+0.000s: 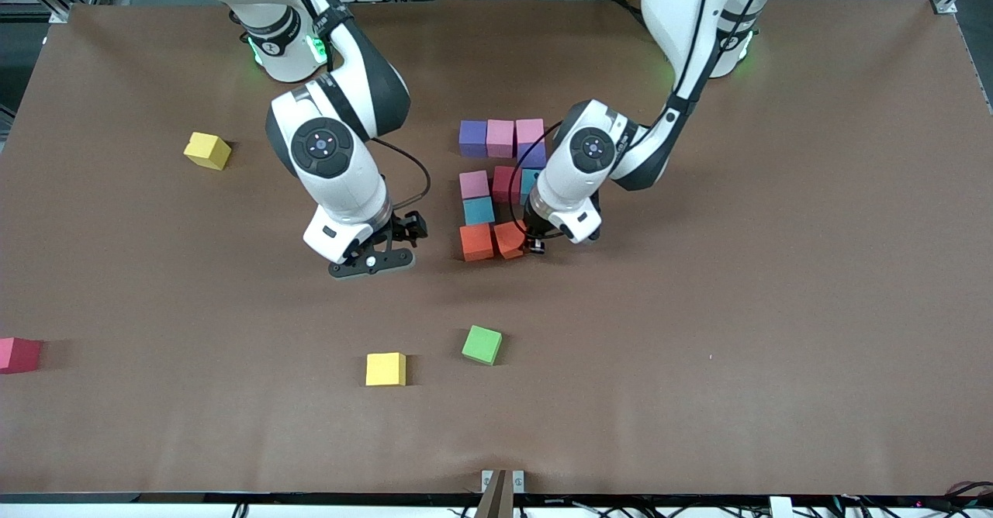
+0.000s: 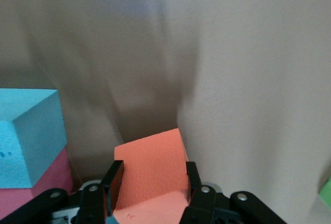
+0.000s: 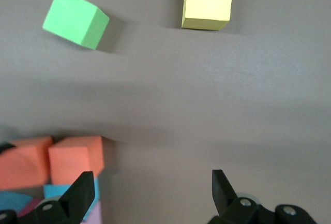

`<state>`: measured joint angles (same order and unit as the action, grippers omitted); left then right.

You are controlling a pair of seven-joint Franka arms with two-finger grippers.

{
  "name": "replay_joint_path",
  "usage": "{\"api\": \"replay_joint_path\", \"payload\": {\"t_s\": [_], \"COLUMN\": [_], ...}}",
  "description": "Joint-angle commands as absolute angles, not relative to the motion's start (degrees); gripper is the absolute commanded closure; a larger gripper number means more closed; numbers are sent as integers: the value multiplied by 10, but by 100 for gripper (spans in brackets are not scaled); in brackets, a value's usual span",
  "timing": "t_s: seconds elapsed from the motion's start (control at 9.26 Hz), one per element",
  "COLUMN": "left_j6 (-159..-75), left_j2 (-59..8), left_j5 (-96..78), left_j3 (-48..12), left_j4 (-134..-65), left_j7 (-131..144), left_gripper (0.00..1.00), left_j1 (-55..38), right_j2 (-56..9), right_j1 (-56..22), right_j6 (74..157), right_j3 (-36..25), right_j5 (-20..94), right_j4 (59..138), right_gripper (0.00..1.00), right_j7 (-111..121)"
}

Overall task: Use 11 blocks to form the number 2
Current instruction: 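Place the orange cube with the left gripper while the right gripper moves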

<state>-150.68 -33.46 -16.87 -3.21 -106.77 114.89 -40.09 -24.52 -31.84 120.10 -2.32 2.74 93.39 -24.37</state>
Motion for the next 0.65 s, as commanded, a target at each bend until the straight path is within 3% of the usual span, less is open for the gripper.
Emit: {"api": "replay_joint_path", "payload": {"t_s": [0.0,0.22,0.54], "left_j6": [-1515,-1520,-1545], "left_j2": [-328,-327,-317], "left_j5": [-168,-166,-167], "left_j3": [-30,-30,-33], "left_j4": [-1075,-1075,-1102], "left_j7": [1145,1135,1022], "left_gripper": [100,100,100], "left_j1": [-393,-390,-388], "right_j2": [-254,-271,-313], "right_j1": [-300,-287,-288], "right_j6": [1217,1220,1220], "right_j3": [-20,-20,-21], "right_j5": [58,120,116], "right_j4": [905,872,843], "right_gripper": [0,0,0], "right_j7": [-320,-321,-428]}}
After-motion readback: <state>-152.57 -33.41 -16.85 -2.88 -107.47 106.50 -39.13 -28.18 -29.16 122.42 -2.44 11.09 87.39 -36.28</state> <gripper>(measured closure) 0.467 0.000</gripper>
